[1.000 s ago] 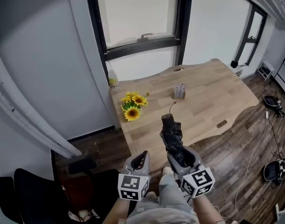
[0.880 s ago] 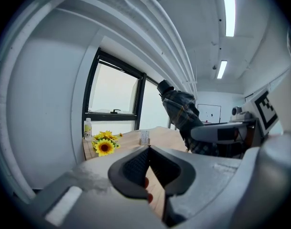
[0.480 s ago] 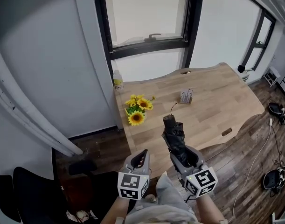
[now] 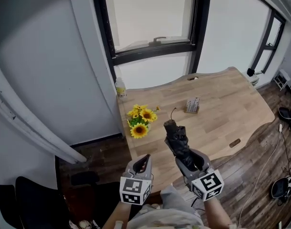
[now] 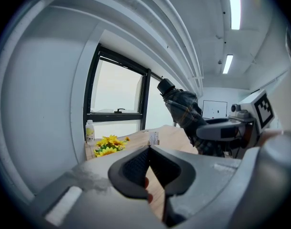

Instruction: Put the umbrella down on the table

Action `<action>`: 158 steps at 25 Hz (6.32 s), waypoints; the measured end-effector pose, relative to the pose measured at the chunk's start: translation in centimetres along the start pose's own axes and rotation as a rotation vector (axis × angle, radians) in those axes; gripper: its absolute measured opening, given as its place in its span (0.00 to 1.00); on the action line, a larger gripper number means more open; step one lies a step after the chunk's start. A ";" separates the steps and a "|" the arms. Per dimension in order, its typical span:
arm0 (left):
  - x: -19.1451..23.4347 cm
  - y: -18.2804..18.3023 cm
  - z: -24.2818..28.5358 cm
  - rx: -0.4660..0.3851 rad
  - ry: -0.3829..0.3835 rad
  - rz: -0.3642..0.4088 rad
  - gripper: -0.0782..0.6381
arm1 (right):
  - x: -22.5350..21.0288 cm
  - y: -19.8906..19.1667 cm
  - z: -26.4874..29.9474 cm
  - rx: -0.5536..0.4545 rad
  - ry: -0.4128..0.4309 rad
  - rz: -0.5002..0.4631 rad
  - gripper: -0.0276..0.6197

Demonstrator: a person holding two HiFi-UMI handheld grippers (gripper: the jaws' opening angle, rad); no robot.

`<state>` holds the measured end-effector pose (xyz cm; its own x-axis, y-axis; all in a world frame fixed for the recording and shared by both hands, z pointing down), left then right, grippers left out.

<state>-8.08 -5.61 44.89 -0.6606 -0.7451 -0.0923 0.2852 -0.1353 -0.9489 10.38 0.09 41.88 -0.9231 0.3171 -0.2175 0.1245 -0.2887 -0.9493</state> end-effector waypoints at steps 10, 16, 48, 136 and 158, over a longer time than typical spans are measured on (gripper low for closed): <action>1.0 1.0 3.1 0.041 -0.016 0.017 0.11 | -3.3 0.8 2.3 0.048 0.002 -0.030 0.36; 1.1 0.6 4.4 0.074 -0.032 0.015 0.11 | -4.4 0.8 3.1 0.063 0.013 -0.024 0.36; 1.0 0.2 6.6 0.121 -0.033 -0.008 0.11 | -6.6 -0.9 5.1 0.168 0.084 -0.038 0.35; 1.8 -2.1 6.1 0.213 0.027 -0.036 0.11 | -6.9 -9.3 7.9 0.442 0.206 -0.178 0.34; 2.9 -3.4 6.3 0.247 0.088 -0.090 0.11 | -7.4 -11.6 10.4 0.548 0.302 -0.230 0.34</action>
<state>-6.57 -11.38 49.74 -0.7455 -0.6648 -0.0472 0.3762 -0.3613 -0.8532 12.01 -8.34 56.86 -0.7514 0.6418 -0.1533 -0.3399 -0.5756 -0.7437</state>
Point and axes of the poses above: the fingertips, and each gripper's own axes: z forward along the fingers, x to its left, y out of its top, the point moved 7 cm from there along -z, backward along the fingers, and after that the axes turned 12 degrees about z, right-handed, at the moved point
